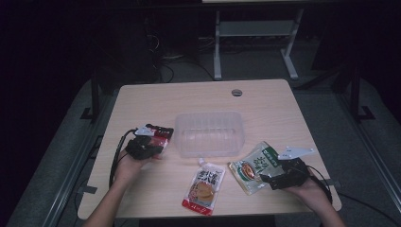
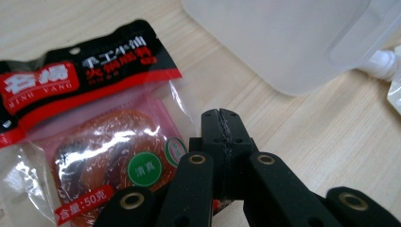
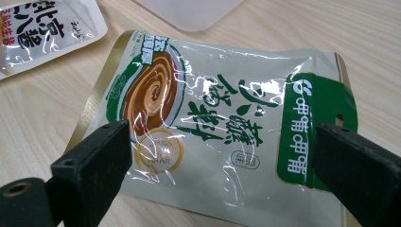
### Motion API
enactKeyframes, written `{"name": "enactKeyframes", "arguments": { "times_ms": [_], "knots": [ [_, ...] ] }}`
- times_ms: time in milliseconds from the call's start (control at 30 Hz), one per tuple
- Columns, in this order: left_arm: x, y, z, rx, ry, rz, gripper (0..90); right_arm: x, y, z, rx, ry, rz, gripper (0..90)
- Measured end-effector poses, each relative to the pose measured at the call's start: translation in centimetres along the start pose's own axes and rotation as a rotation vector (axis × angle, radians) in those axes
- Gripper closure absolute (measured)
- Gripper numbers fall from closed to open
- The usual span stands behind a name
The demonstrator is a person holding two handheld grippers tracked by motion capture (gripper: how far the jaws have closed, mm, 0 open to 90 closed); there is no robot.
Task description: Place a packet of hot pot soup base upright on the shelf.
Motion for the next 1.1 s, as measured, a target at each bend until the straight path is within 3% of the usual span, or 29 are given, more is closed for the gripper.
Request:
{"name": "enactKeyframes", "arguments": {
  "times_ms": [233,567,1100],
  "knots": [
    [0.3,0.5,0.4,0.002,-0.011,0.035,89.8,0.0,0.0,0.0,-0.005,0.003,-0.001,5.9],
    [-0.4,1.1,1.2,-0.029,-0.041,0.045,89.8,0.1,0.1,-0.1,-0.010,0.003,0.003,5.9],
    [-3.0,3.1,3.5,-0.076,-0.121,0.060,89.8,0.0,0.2,-0.1,0.001,0.004,0.006,6.0]
  ]
}}
Point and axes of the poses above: each handheld gripper's, and its own axes: x roughly forward along the jaws, y roughly out of its underside, z roughly to its left, the point moved 2 cm from there along x, roughly forward along the jaws, and after that the axes turned 1 degree about y, right-handed, at the moved point
